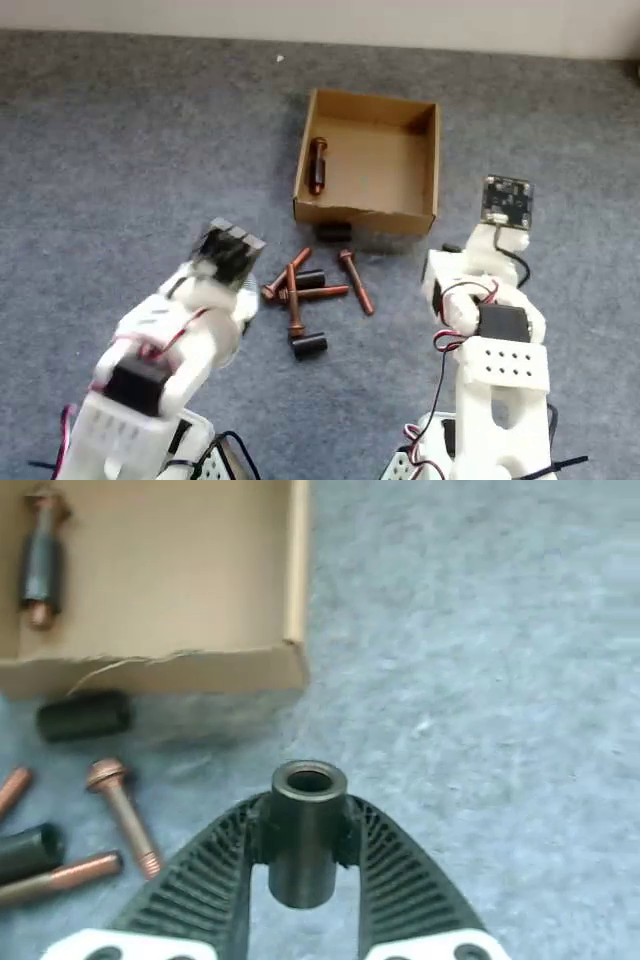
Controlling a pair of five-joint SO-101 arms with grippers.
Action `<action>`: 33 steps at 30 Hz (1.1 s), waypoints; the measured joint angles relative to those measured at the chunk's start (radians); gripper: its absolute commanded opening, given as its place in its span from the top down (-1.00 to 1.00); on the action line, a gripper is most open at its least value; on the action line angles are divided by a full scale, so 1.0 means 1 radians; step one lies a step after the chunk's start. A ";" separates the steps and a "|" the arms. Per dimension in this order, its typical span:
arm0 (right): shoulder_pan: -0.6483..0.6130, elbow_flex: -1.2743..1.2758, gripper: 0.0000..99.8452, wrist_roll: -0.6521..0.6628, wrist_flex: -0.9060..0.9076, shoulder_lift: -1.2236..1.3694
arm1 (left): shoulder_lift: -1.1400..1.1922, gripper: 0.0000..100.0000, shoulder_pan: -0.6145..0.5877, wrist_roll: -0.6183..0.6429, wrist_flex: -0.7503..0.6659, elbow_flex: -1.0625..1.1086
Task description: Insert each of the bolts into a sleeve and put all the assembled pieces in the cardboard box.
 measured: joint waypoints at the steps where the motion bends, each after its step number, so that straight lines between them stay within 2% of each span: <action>1: 0.017 0.000 0.99 0.000 0.000 0.000 | 0.069 0.95 0.023 0.026 -0.017 -0.029; 6: 0.068 0.000 0.99 0.000 -0.005 0.000 | 0.420 0.95 0.126 0.172 -0.101 -0.193; 11: 0.074 0.000 0.99 0.000 -0.005 0.000 | 0.729 0.95 0.192 0.358 -0.120 -0.371; 16: 0.074 0.000 0.99 0.000 -0.005 0.000 | 0.980 0.95 0.207 0.554 -0.121 -0.523; 23: 0.084 0.000 0.99 0.000 -0.005 0.000 | 1.206 0.95 0.207 0.750 -0.126 -0.667; 30: 0.117 0.000 0.99 0.000 -0.005 0.000 | 1.404 0.94 0.209 0.859 -0.127 -0.810; 33: 0.117 0.000 0.99 0.000 -0.005 0.000 | 1.496 0.80 0.209 0.885 -0.127 -0.884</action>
